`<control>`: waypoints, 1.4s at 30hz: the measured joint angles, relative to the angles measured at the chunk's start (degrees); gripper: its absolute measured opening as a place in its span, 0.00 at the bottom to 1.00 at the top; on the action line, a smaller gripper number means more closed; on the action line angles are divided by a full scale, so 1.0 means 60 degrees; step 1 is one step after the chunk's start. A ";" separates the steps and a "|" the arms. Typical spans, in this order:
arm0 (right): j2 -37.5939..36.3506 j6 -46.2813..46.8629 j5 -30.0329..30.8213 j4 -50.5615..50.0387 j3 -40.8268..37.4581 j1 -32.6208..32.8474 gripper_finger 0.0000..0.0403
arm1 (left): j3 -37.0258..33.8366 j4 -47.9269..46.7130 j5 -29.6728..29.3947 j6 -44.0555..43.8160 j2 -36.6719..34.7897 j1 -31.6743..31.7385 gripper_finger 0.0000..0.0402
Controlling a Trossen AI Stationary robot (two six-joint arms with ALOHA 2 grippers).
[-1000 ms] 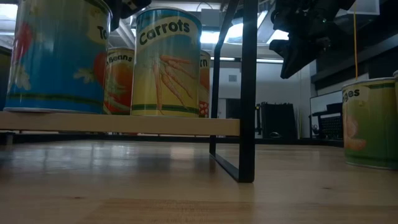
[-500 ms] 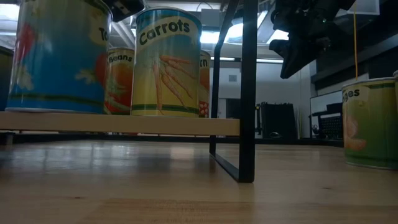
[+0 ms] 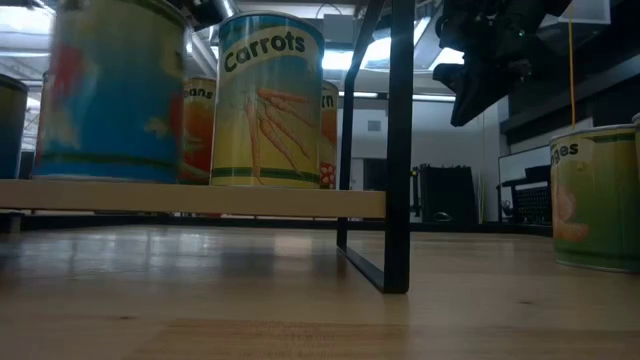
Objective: Pick and place cans onto a shelf
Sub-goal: Put the tomato can on the shelf
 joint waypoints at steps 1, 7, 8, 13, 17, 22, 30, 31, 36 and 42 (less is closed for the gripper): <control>0.0002 0.0002 0.0000 0.0000 0.0000 -0.0001 0.13 | 0.0000 -0.0005 -0.0075 -0.0262 -0.0001 0.0000 0.01; 0.0000 0.0000 0.0000 0.0000 0.0000 -0.0004 0.13 | 0.0000 -0.0006 -0.0411 -0.1589 0.0002 0.0000 0.01; 0.0000 0.0002 0.0000 0.0000 0.0000 -0.0002 0.13 | 0.0000 -0.0006 -0.0445 -0.1734 0.0002 0.0000 0.00; 0.0000 0.0002 0.0000 0.0000 0.0000 -0.0003 0.13 | 0.0000 -0.0190 -0.0573 -0.2083 0.0002 0.0000 0.01; 0.0000 0.0000 0.0000 0.0000 0.0000 -0.0002 0.13 | 0.0004 -0.0406 -0.0605 -0.2434 -0.0001 0.0000 0.01; 0.0000 0.0000 0.0000 0.0000 0.0000 -0.0001 0.13 | 0.0004 -0.0421 -0.0596 -0.2436 -0.0005 0.0000 0.01; 0.0000 0.0000 0.0000 0.0000 0.0000 0.0000 0.13 | 0.0004 -0.0399 -0.0533 -0.2374 -0.0005 0.0000 0.03; 0.0000 0.0000 0.0000 0.0000 0.0000 0.0000 0.13 | 0.0004 -0.0401 -0.0535 -0.2376 -0.0005 0.0000 0.05; 0.0003 0.0000 0.0000 0.0000 0.0000 -0.0002 0.13 | 0.0004 -0.0403 -0.0535 -0.2372 -0.0005 0.0000 0.11; 0.0000 0.0001 0.0000 0.0001 0.0000 0.0000 0.13 | 0.0004 -0.0410 -0.0557 -0.2359 -0.0005 0.0020 0.15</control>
